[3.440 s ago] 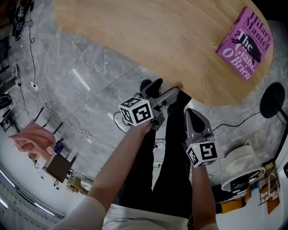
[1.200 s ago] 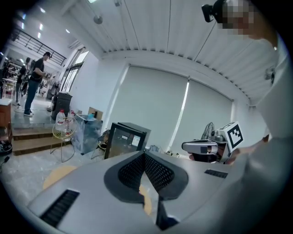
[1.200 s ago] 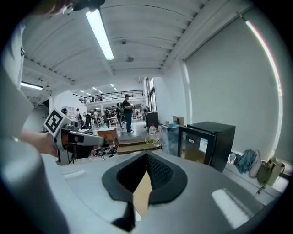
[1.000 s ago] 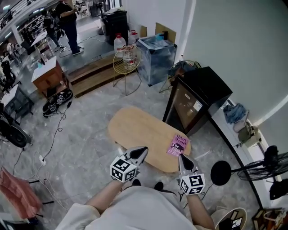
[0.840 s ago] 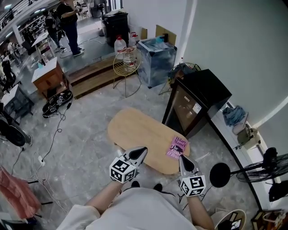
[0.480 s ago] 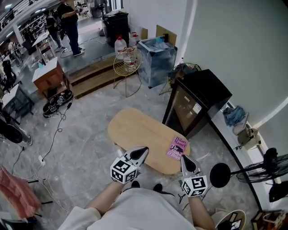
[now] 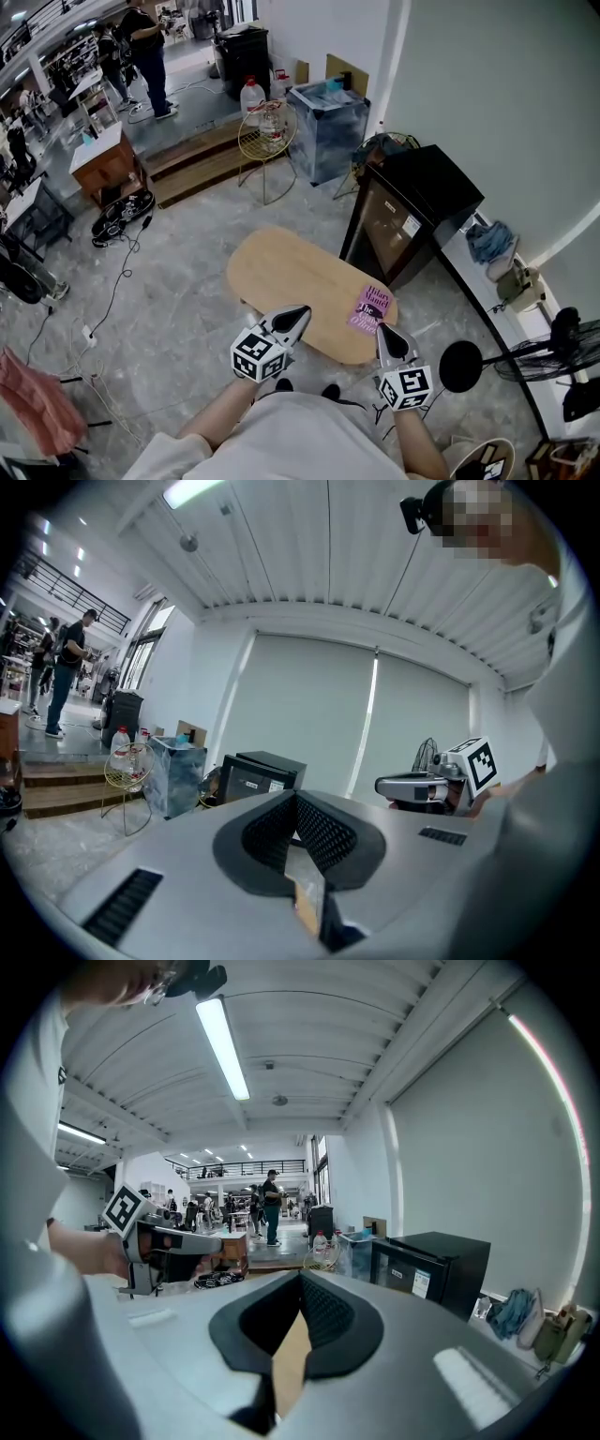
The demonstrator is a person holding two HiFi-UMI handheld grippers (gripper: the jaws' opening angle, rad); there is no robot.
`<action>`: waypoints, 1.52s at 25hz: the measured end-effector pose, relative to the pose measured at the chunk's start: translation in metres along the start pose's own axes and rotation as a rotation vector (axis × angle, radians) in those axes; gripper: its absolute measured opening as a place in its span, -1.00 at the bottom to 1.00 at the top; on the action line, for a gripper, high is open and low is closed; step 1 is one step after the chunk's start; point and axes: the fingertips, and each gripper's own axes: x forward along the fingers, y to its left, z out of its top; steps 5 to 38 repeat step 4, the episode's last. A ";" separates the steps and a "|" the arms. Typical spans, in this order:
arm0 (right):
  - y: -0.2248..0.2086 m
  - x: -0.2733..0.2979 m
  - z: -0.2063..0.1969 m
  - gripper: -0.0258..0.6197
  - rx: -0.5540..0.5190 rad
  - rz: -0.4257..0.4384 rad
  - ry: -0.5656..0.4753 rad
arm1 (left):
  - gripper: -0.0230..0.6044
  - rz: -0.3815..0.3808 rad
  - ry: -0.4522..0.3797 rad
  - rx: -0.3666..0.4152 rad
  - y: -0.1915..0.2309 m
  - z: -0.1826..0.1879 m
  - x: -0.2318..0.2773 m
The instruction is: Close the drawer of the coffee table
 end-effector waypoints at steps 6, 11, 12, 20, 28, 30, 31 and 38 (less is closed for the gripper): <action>0.000 -0.001 -0.002 -0.89 -0.001 0.005 -0.002 | -0.90 0.004 0.001 -0.004 0.000 -0.003 0.001; 0.000 -0.001 -0.002 -0.89 -0.001 0.005 -0.002 | -0.90 0.004 0.001 -0.004 0.000 -0.003 0.001; 0.000 -0.001 -0.002 -0.89 -0.001 0.005 -0.002 | -0.90 0.004 0.001 -0.004 0.000 -0.003 0.001; 0.000 -0.001 -0.002 -0.89 -0.001 0.005 -0.002 | -0.90 0.004 0.001 -0.004 0.000 -0.003 0.001; 0.000 -0.001 -0.002 -0.89 -0.001 0.005 -0.002 | -0.90 0.004 0.001 -0.004 0.000 -0.003 0.001; 0.000 -0.001 -0.002 -0.89 -0.001 0.005 -0.002 | -0.90 0.004 0.001 -0.004 0.000 -0.003 0.001; 0.000 -0.001 -0.002 -0.89 -0.001 0.005 -0.002 | -0.90 0.004 0.001 -0.004 0.000 -0.003 0.001; 0.000 -0.001 -0.002 -0.89 -0.001 0.005 -0.002 | -0.90 0.004 0.001 -0.004 0.000 -0.003 0.001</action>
